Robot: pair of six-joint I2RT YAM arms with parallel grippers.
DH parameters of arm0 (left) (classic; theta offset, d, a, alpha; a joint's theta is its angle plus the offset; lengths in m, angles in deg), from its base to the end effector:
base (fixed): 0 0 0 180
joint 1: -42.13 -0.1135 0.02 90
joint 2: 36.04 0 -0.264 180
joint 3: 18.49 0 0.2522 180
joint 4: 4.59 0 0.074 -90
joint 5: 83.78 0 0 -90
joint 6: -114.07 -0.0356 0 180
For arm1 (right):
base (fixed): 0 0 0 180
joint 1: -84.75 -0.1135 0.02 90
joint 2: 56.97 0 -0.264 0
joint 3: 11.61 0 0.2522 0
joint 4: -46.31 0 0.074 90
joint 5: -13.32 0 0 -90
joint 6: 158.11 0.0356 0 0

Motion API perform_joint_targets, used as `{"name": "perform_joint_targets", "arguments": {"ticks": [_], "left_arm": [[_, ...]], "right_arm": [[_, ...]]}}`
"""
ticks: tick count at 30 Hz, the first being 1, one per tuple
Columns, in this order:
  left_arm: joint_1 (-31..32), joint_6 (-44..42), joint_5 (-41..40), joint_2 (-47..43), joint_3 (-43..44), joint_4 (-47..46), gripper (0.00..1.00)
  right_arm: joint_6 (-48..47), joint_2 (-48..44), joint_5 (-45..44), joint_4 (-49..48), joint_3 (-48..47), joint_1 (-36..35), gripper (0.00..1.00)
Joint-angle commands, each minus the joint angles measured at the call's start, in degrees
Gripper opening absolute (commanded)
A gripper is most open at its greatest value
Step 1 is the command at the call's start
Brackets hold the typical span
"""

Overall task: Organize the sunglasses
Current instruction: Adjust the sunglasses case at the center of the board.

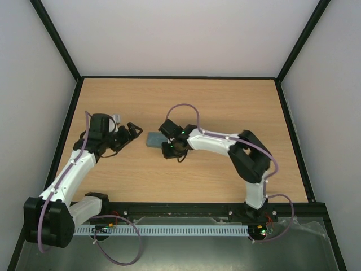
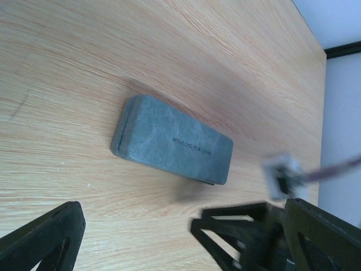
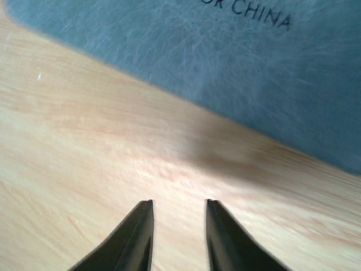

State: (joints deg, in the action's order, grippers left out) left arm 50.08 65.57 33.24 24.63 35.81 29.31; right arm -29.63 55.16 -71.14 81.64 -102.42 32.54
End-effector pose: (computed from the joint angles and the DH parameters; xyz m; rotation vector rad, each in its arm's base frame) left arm 0.2176 -0.0467 0.2473 -0.4299 2.3375 -0.9734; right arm 0.2513 0.3297 0.1749 -0.3644 2.6966 0.6723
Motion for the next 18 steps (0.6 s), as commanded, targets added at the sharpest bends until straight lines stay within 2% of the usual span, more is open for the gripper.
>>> {"name": "perform_joint_targets", "arguments": {"ticks": [1, 3, 5, 7, 10, 13, 18], "left_arm": [[-2.8, -1.6, -0.1, -0.6, 1.4, 1.0, 0.99], [-4.1, -2.7, -1.2, -1.1, 2.0, -0.3, 0.99], [-4.6, -5.5, -3.0, -1.2, 3.3, -2.2, 0.99], [-4.6, -7.2, -8.7, -0.7, 5.5, -2.8, 0.99], [-4.6, -7.3, -23.1, -0.9, 5.9, -5.1, 0.99], [-4.7, -15.4, -25.8, -2.1, 0.0, -17.3, 0.99], [-5.2, -21.6, -34.2, -0.7, -7.8, -30.7, 0.99]], "right_arm": [[-1.8, -13.5, -7.5, 3.3, 5.7, 0.3, 0.44], [-3.6, -20.0, -12.9, 4.9, 8.3, 1.4, 0.82], [-5.1, -27.8, -16.5, 5.4, 11.7, 4.0, 1.00], [-6.2, -34.9, -18.5, 4.3, 16.2, 8.5, 0.99], [-8.1, -43.0, -19.4, 2.2, 22.3, 18.5, 0.99], [-11.5, -48.6, -22.0, -2.6, 28.5, 24.6, 0.99], [-13.1, -56.6, -31.9, -13.9, 39.8, 27.1, 0.99]]}}
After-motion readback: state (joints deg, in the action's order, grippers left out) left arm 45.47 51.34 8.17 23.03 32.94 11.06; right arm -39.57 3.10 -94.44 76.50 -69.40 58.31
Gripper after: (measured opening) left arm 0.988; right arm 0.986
